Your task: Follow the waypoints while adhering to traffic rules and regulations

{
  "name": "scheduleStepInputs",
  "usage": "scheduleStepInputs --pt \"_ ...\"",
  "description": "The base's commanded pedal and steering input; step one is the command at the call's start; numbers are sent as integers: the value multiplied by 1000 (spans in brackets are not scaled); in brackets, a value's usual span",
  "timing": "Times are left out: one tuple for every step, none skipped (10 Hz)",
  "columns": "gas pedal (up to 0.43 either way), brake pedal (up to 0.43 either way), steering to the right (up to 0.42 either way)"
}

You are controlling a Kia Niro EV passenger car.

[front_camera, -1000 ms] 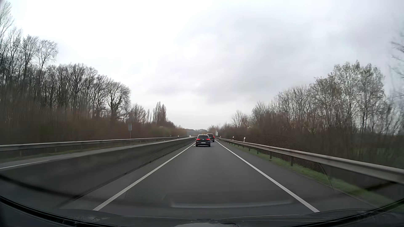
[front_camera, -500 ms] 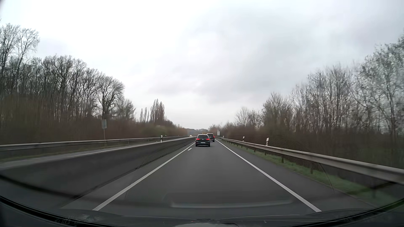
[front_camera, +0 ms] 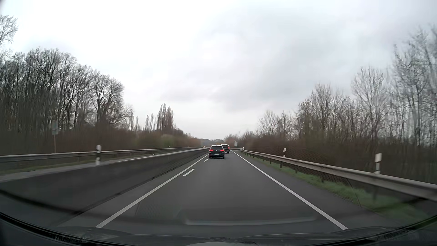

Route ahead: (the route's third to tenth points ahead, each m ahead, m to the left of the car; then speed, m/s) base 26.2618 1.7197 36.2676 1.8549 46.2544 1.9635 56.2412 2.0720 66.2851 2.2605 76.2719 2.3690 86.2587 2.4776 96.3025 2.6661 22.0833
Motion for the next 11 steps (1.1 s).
scheduleStepInputs --pt "398 0 2" --pt "398 0 1" --pt "398 0 1" --pt "390 0 1" --pt "378 0 1" --pt "370 0 1" --pt "370 0 1" --pt "358 0 0" --pt "358 0 -2" --pt "358 0 -2" --pt "358 0 -2"
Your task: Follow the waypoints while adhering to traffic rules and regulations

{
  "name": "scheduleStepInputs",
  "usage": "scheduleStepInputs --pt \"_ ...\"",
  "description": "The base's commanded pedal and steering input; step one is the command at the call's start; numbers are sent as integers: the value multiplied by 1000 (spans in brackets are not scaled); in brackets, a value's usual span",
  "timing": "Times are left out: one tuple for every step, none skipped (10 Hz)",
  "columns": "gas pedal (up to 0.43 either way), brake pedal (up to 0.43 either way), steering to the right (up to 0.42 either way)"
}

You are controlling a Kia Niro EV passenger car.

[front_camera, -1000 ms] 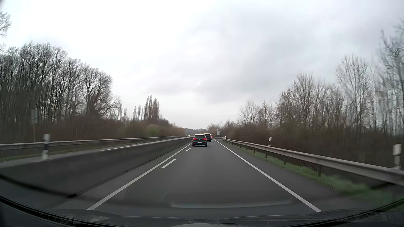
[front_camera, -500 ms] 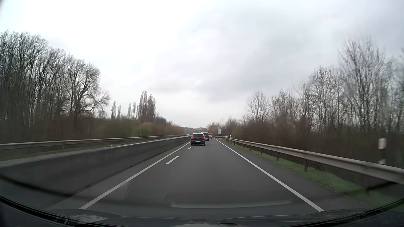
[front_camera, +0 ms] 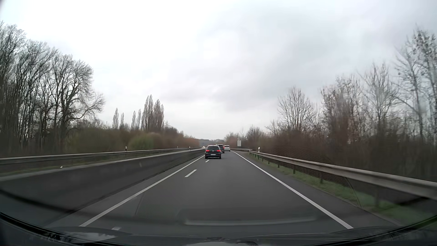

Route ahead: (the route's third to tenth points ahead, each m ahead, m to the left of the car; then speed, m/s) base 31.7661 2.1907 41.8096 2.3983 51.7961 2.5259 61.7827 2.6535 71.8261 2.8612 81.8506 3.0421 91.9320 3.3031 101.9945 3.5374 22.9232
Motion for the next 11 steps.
scheduleStepInputs --pt "358 0 -2" --pt "358 0 -2" --pt "358 0 -1" --pt "358 0 -1" --pt "358 0 -1" --pt "358 0 -1" --pt "358 0 -1" --pt "358 0 -1" --pt "358 0 -1" --pt "350 0 -1" --pt "350 0 -1"
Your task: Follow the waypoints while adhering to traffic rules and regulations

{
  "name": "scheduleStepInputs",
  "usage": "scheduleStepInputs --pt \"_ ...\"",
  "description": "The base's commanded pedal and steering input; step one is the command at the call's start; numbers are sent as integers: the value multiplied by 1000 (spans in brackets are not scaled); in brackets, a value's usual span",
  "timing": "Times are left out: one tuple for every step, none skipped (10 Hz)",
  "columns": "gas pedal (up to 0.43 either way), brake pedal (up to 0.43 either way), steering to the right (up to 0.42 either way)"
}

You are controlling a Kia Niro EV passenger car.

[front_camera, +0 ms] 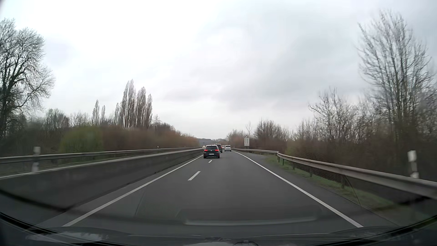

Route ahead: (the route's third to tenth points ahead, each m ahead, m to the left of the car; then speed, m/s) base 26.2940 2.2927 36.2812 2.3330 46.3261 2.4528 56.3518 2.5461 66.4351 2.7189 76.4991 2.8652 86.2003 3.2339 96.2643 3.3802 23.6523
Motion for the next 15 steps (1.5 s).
scheduleStepInputs --pt "339 0 -1" --pt "311 0 -2" --pt "311 0 -2" --pt "299 0 -3" --pt "287 0 -2" --pt "280 0 -3" --pt "268 0 -2" --pt "248 0 -3" --pt "209 0 -3" --pt "177 0 -3" --pt "150 0 -3" --pt "87 0 -4" --pt "67 0 -4" --pt "67 0 -4" --pt "67 0 -4"
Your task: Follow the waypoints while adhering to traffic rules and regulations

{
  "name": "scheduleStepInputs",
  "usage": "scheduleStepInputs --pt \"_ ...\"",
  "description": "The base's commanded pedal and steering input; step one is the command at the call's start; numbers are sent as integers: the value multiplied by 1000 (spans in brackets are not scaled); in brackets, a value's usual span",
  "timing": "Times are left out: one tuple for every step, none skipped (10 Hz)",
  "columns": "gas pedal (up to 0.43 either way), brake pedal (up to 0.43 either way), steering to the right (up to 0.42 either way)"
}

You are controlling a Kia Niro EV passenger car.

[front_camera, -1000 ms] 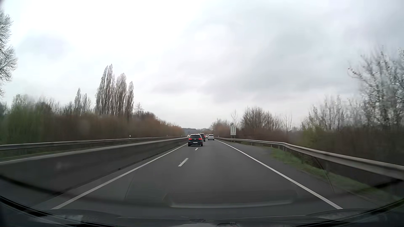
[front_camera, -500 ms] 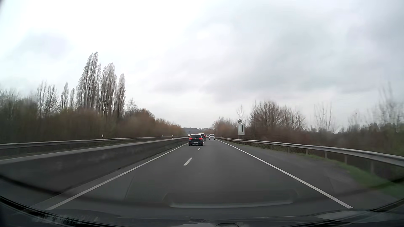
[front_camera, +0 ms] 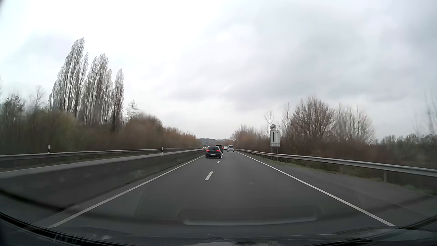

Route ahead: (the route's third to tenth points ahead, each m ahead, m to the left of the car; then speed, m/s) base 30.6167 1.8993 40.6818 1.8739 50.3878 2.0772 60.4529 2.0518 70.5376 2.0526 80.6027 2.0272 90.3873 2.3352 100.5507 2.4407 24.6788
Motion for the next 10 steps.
scheduleStepInputs --pt "67 0 -4" --pt "39 0 -4" --pt "28 0 -4" --pt "28 0 -4" --pt "28 0 -4" --pt "28 0 -4" --pt "39 0 -4" --pt "39 0 -4" --pt "39 0 -4" --pt "47 0 -4"
